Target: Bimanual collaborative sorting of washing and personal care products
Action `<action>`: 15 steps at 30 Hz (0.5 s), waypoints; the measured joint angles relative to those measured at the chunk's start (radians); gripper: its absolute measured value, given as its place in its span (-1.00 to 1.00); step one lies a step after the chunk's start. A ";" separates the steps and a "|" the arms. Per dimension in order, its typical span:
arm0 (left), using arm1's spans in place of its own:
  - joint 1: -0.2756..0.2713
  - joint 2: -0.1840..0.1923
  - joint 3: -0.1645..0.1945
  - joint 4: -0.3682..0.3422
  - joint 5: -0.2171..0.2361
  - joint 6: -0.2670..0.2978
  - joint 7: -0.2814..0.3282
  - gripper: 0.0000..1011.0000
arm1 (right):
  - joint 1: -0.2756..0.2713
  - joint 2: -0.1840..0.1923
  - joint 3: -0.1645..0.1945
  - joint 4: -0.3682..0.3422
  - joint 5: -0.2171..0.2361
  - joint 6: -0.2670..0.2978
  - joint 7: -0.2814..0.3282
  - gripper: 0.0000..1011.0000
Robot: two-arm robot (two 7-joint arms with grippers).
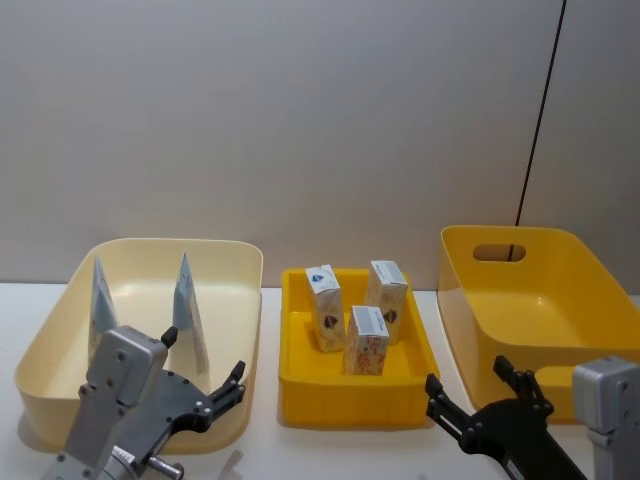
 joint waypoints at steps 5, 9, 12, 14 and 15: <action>0.000 0.000 0.000 0.000 0.000 0.000 0.000 0.98 | 0.000 0.000 0.000 0.000 0.000 0.000 0.000 0.98; 0.000 0.000 0.000 0.000 0.000 0.000 0.000 0.98 | 0.000 0.000 0.000 0.000 0.000 0.000 0.000 0.98; 0.000 0.000 0.000 0.000 0.000 0.000 0.000 0.98 | 0.000 0.000 0.000 0.000 0.000 0.000 0.000 0.98; 0.000 0.000 0.000 0.000 0.000 0.000 0.000 0.98 | 0.000 0.000 0.000 0.000 0.000 0.000 0.000 0.98; 0.000 0.000 0.000 0.000 0.000 0.000 0.000 0.98 | 0.000 0.000 0.000 0.000 0.000 0.000 0.000 0.98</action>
